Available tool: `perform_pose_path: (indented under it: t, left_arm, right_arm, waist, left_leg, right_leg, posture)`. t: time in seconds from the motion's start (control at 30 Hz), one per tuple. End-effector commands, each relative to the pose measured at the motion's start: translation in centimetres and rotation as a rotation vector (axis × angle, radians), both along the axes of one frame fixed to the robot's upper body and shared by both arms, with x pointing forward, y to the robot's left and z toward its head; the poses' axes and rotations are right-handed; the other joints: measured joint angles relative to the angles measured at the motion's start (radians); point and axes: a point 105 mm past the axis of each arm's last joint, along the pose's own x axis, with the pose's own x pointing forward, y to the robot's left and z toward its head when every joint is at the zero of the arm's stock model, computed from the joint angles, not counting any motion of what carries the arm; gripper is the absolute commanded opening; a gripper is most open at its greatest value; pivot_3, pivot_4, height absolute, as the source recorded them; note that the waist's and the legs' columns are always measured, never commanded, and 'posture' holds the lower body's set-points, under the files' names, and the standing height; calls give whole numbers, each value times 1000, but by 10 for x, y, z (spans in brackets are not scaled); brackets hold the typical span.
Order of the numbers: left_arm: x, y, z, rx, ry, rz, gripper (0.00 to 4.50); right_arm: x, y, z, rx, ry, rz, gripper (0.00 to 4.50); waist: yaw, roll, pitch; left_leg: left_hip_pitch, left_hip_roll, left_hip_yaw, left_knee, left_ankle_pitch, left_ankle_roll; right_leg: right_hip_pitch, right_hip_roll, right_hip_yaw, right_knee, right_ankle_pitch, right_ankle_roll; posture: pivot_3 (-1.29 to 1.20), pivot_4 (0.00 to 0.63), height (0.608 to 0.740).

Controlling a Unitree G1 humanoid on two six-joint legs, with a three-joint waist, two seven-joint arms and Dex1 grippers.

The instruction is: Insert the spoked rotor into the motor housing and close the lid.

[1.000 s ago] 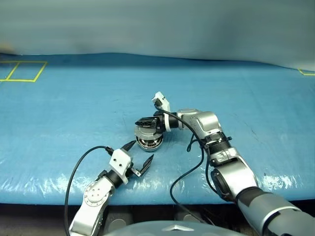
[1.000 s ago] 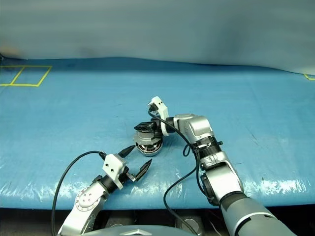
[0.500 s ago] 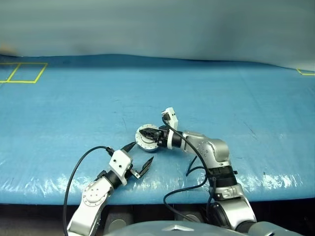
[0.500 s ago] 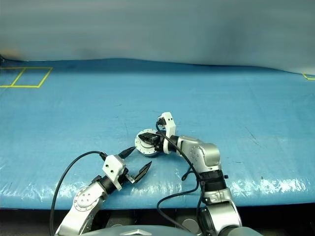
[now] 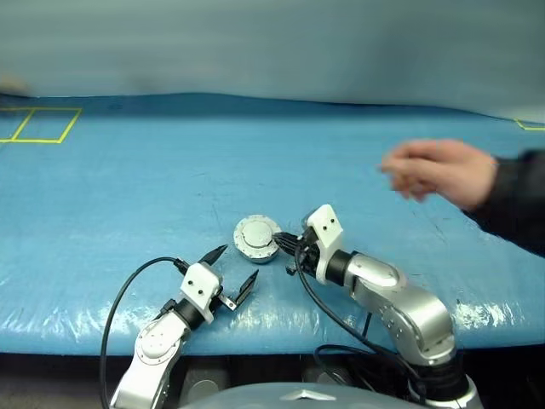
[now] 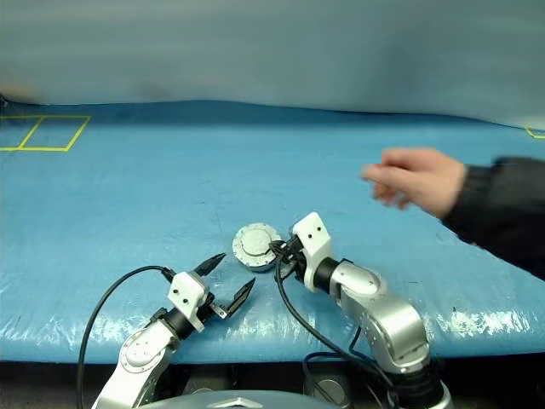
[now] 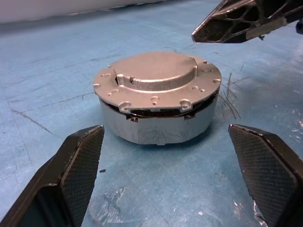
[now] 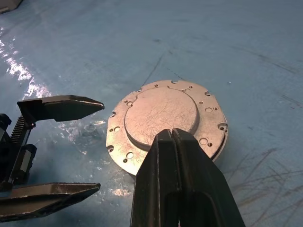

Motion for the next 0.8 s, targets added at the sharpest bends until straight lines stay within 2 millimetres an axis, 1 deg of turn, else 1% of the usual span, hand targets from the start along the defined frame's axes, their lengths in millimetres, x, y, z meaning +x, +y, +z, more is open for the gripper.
perform_pose_path:
  t: [0.03, 0.07, 0.2, 0.4, 0.8]
  left_arm:
    - [-2, -2, 10, -14, -45, -14, 4500]
    - [-2, -2, 10, -14, -42, -17, 4500]
    - [-2, -2, 9, -4, -38, -33, 4500]
    - [-1, -4, 8, -7, -34, -48, 4500]
    - [-1, -4, 8, -4, -35, -41, 4500]
  right_arm:
    - [-4, -6, 13, -98, -145, -44, 47]
    - [-6, -8, 10, -119, -126, -53, 47]
    - [-9, -9, 13, -122, -122, -60, 47]
    - [-8, -11, 13, -145, -120, -73, 47]
    - [-8, -8, 10, -149, -112, -62, 47]
  waist:
    - [0, -1, 0]
    - [1, -1, 0]
    - [1, -2, 0]
    - [4, -3, 0]
    - [5, -3, 0]
  left_leg:
    - [0, 0, 0, 0, 0, 0]
    - [0, 0, 0, 0, 0, 0]
    - [0, 0, 0, 0, 0, 0]
    - [-1, 0, 0, 0, 0, 0]
    - [-1, 0, 0, 0, 0, 0]
  right_leg:
    - [0, 0, 0, 0, 0, 0]
    - [0, 0, 0, 0, 0, 0]
    - [0, 0, 0, 0, 0, 0]
    - [0, 0, 0, 0, 0, 0]
    - [-1, 0, 0, 0, 0, 0]
  posture:
    - [0, 150, 740]
    - [0, 150, 740]
    - [0, 150, 740]
    - [0, 150, 740]
    - [0, 150, 740]
